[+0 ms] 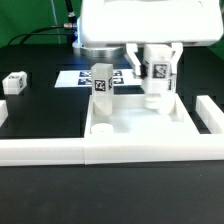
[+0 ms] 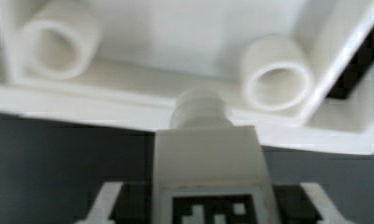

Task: Assemble square table

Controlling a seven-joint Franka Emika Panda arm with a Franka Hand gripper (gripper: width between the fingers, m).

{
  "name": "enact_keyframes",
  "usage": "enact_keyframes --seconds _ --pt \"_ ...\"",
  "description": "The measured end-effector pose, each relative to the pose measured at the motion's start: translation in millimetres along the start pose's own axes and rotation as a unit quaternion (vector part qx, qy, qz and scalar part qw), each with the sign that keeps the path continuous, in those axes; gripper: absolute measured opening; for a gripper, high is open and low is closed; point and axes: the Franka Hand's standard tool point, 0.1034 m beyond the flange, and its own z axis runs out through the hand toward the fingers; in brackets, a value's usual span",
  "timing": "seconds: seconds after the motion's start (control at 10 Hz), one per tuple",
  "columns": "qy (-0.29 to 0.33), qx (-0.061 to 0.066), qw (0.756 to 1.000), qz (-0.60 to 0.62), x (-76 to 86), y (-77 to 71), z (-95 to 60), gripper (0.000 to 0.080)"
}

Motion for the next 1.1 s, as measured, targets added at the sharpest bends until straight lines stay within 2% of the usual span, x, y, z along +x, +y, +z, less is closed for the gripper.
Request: enact_keyframes --seconds 0.2,0.3,0.5,0.7,0.9,1.1 --pt "-0.001 0.010 1.000 0.005 0.1 -9.1 2.3 0.0287" --pt "-0.005 0.013 1.000 0.012 -3.5 -22.2 6.1 0.0287" --pt "-0.008 0.002 1.000 -0.004 -9.7 -13.3 8.3 0.0287" --pt "-0.012 0.001 1.000 -0.006 -16.8 -12.5 11.7 0.0287" --pt "-0.013 -0.001 1.000 -0.009 -7.9 -6.8 11.7 0.0287" --pt "-0.017 0.000 1.000 -0.010 -9.1 -9.6 19.6 0.0287"
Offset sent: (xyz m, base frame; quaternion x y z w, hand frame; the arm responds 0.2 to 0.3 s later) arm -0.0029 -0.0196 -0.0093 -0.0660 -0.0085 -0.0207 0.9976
